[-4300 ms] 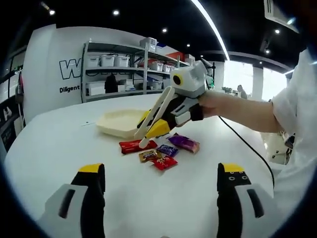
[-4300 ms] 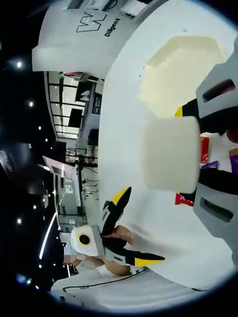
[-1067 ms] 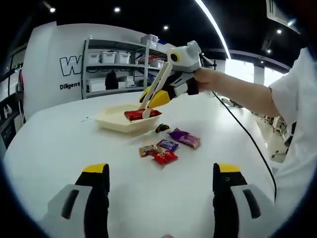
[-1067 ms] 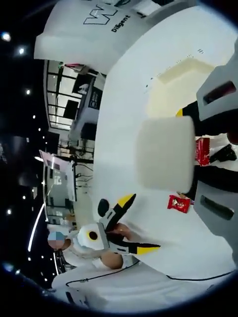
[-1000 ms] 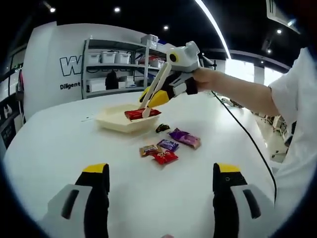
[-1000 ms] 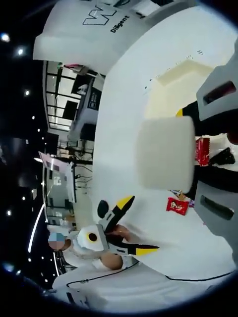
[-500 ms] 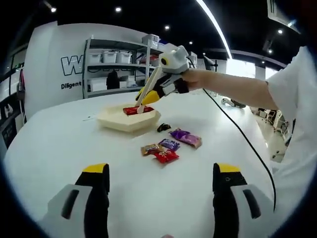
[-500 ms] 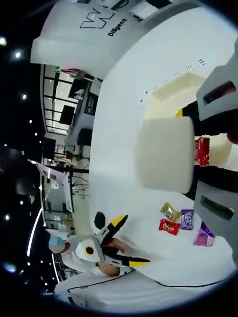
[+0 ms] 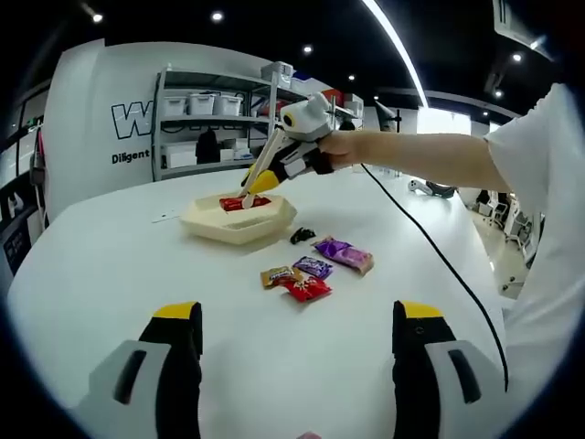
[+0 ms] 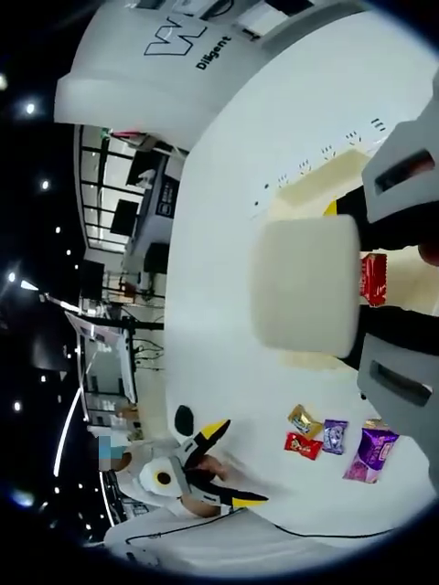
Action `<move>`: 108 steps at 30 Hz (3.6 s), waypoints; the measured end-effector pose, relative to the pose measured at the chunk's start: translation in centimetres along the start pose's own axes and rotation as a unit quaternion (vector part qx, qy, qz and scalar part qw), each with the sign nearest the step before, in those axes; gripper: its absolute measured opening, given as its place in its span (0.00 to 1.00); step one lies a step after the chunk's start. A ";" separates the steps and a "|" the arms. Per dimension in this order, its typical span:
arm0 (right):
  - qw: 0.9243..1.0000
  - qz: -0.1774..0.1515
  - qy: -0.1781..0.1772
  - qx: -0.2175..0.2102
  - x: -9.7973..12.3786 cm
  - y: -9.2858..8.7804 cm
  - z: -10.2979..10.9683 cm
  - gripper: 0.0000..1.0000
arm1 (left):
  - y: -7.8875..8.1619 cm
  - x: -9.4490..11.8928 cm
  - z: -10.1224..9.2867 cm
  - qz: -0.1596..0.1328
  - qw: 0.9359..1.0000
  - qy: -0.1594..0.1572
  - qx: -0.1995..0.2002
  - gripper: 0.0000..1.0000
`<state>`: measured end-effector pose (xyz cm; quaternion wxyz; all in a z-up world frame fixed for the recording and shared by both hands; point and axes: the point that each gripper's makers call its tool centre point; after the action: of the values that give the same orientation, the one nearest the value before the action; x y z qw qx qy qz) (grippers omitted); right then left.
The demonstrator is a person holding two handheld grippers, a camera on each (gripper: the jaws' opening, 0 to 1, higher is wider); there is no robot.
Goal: Place the target food into the container with the food tongs after gripping and lifting it, then release it inside without dropping or visibly crushing the food.
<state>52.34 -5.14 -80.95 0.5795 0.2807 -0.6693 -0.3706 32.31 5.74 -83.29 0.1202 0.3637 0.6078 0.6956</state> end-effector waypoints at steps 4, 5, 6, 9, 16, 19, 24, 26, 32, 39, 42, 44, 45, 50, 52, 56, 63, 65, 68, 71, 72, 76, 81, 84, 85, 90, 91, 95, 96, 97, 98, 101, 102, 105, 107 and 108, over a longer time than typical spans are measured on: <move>1.000 0.010 -0.004 0.001 -0.1 -0.6 -1.4 0.15 | 0.1 -0.1 0.1 0.003 1.000 0.000 -0.001 0.83; 1.000 0.016 -0.004 0.004 -0.1 -0.8 -1.7 0.15 | 0.1 -0.1 0.1 0.004 1.000 0.001 -0.002 0.83; 1.000 0.019 -0.002 0.004 -0.2 -0.9 -1.9 0.15 | 0.1 -0.2 0.1 0.005 1.000 0.000 -0.002 0.83; 1.000 0.024 0.001 0.005 -0.3 -1.2 -2.6 0.15 | 0.2 -0.2 0.1 0.006 1.000 0.000 -0.003 0.83; 0.999 0.031 0.008 0.011 -0.6 -1.5 -3.5 0.15 | 0.5 -0.4 0.6 0.009 1.000 0.007 -0.001 0.83; 0.999 0.033 0.010 0.014 -0.7 -1.7 -4.2 0.15 | 0.6 -0.5 0.8 0.010 1.000 0.009 -0.002 0.83; 0.999 0.032 0.016 0.013 -1.0 -1.8 -5.1 0.15 | 0.6 -0.7 0.9 0.014 1.000 0.012 0.000 0.83; 0.999 0.034 0.017 0.016 -1.3 -1.9 -5.4 0.15 | 0.5 -0.9 1.0 0.016 1.000 0.013 0.000 0.83; 0.999 0.040 0.025 0.021 -1.9 -1.9 -5.9 0.15 | 0.7 -1.2 1.3 0.019 1.000 0.016 -0.001 0.83; 0.998 0.044 0.031 0.028 -1.9 -2.1 -6.4 0.16 | 0.6 -1.5 1.3 0.024 1.000 0.016 -0.001 0.83; 0.998 0.046 0.032 0.029 -1.9 -2.2 -6.6 0.16 | 0.6 -1.6 1.4 0.024 1.000 0.016 0.000 0.83; 0.998 0.049 0.031 0.030 -1.9 -2.4 -6.8 0.16 | 0.6 -1.7 1.4 0.024 1.000 0.015 0.000 0.83; 0.998 0.049 0.030 0.029 -1.9 -2.5 -6.9 0.16 | 0.6 -1.7 1.4 0.025 1.000 0.015 0.001 0.83; 0.998 0.045 0.034 0.030 -2.0 -2.5 -7.0 0.16 | 0.5 -1.8 1.5 0.027 1.000 0.015 0.000 0.83; 0.998 0.046 0.035 0.033 -2.0 -2.5 -7.0 0.16 | 0.5 -1.8 1.5 0.027 1.000 0.015 0.000 0.83; 0.997 0.049 0.035 0.042 -2.1 -2.4 -7.1 0.17 | 0.6 -1.9 1.5 0.026 1.000 0.015 0.000 0.83; 0.997 0.049 0.035 0.044 -2.1 -2.3 -7.2 0.18 | 0.4 -1.8 1.5 0.028 1.000 0.015 0.000 0.83; 0.997 0.048 0.035 0.045 -2.0 -2.2 -7.1 0.18 | 0.4 -1.8 1.4 0.028 1.000 0.015 0.000 0.82; 0.997 0.045 0.034 0.047 -1.8 -1.7 -7.1 0.18 | 0.3 -1.8 1.2 0.028 1.000 0.013 -0.001 0.82; 0.998 0.044 0.026 0.049 -1.3 -1.3 -7.3 0.18 | 0.4 -1.8 1.2 0.027 1.000 0.012 -0.001 0.82; 0.998 0.044 0.023 0.049 -1.1 -1.2 -7.4 0.18 | 0.5 -1.8 1.2 0.027 1.000 0.012 -0.002 0.82; 0.998 0.043 0.017 0.046 -0.7 -1.1 -7.4 0.18 | 0.5 -1.7 1.2 0.025 1.000 0.013 -0.001 0.82; 0.998 0.043 0.021 0.041 -0.7 -1.4 -6.9 0.18 | 0.4 -1.7 0.9 0.025 1.000 0.011 -0.001 0.82; 0.998 0.038 0.019 0.038 -0.5 -1.2 -6.6 0.18 | 0.5 -1.6 0.9 0.024 1.000 0.010 -0.002 0.82; 0.998 0.038 0.019 0.039 -0.4 -1.1 -6.5 0.18 | 0.5 -1.6 0.9 0.024 1.000 0.010 -0.002 0.82; 0.998 0.033 0.018 0.040 0.1 -0.8 -5.9 0.18 | 0.5 -1.6 0.9 0.022 1.000 0.010 -0.001 0.82; 0.999 0.032 0.017 0.040 0.3 -0.6 -5.7 0.18 | 0.5 -1.7 0.8 0.022 1.000 0.010 -0.002 0.82; 0.999 0.024 0.017 0.041 0.9 0.1 -4.8 0.18 | 0.5 -1.7 0.5 0.021 1.000 0.007 -0.003 0.82; 0.999 0.023 0.018 0.043 0.9 0.2 -4.6 0.18 | 0.5 -1.7 0.5 0.021 1.000 0.007 -0.003 0.82; 0.999 0.021 0.019 0.045 1.1 0.3 -4.2 0.18 | 0.5 -1.6 0.5 0.021 1.000 0.007 -0.003 0.82; 0.998 0.021 0.020 0.048 1.2 0.4 -3.9 0.18 | 0.5 -1.6 0.5 0.020 1.000 0.007 -0.003 0.82; 0.998 0.018 0.023 0.057 1.6 0.8 -2.9 0.18 | 0.6 -1.6 0.5 0.019 1.000 0.006 -0.002 0.82; 0.998 0.017 0.023 0.058 1.7 0.9 -2.7 0.18 | 0.6 -1.6 0.4 0.018 1.000 0.006 -0.002 0.82; 0.998 0.011 0.026 0.065 2.1 1.3 -1.7 0.17 | 0.6 -1.5 0.2 0.017 1.000 0.005 -0.003 0.82; 0.997 0.009 0.026 0.071 2.4 1.6 -1.0 0.17 | 0.5 -1.5 0.1 0.017 1.000 0.003 -0.003 0.82; 0.997 0.006 0.026 0.072 2.5 1.7 -0.8 0.17 | 0.5 -1.5 0.1 0.017 1.000 0.003 -0.003 0.82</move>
<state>52.76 -6.29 -78.10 0.5767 0.3275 -0.6810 -0.3105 33.58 4.78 -83.35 0.1077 0.3715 0.5998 0.7005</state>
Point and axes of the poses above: the point that each gripper's makers call its tool centre point, and the gripper's own axes: x roughly backward along the fingers, z roughly to its left, y roughly out of its top, and after that the axes turned 9 degrees about y, right-handed
